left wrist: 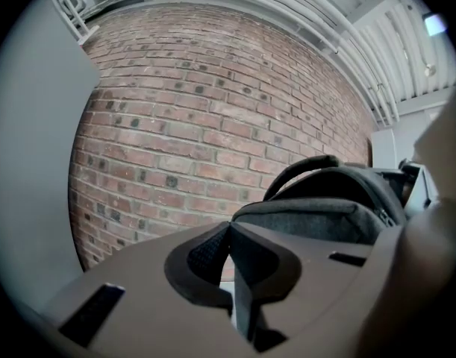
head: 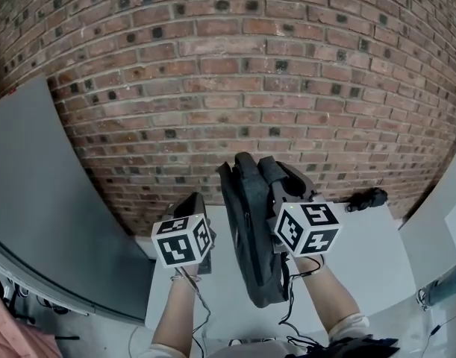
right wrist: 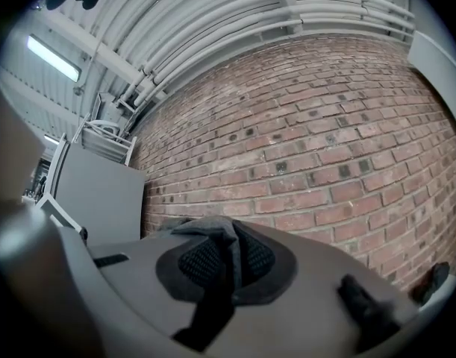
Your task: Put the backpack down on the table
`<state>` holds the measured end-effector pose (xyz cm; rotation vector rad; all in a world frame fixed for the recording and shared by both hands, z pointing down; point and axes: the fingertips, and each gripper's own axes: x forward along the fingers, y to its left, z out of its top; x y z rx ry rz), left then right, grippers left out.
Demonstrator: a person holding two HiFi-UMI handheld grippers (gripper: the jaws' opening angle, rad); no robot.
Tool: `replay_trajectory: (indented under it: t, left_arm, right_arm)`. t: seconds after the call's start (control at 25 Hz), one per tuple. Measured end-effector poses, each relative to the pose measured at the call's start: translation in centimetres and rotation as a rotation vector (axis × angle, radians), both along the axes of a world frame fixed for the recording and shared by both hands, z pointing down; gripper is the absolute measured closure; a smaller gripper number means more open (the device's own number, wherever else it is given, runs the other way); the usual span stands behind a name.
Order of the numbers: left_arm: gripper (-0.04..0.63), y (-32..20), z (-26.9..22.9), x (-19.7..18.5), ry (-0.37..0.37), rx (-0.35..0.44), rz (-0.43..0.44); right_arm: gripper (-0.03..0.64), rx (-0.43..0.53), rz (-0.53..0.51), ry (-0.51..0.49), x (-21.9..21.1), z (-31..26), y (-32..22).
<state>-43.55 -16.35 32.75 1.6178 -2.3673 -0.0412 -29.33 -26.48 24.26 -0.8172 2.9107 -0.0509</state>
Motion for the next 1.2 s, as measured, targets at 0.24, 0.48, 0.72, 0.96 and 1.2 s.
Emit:
replay_trajectory:
  t: [0.24,0.48,0.72,0.96,1.2]
  left_arm:
    - [0.584,1.3,0.5,-1.6,0.008,-0.008,-0.043]
    - [0.584,3.8,0.7,-4.7,0.016,-0.017,-0.106]
    - [0.584,4.2,2.0,-5.9,0.038,-0.034,-0.120]
    - [0.584,1.0,4.2,-3.4,0.065,-0.061,-0.041]
    - [0.584,-2.9,4.7,1.0,0.076,-0.065,0.052]
  right_arm:
    - [0.573,-0.005,-0.050,0.008,-2.9,0.1,0.7]
    - [0.573,-0.023,-0.081,-0.044,-6.2,-1.0,1.6]
    - [0.572,-0.029,-0.018,-0.012,-7.0,1.3,0.7]
    - [0.572,-0.035,0.101,0.095,-3.8,3.1,-2.7]
    - [0.572,-0.037,0.142,0.144,0.5,5.0,-4.3]
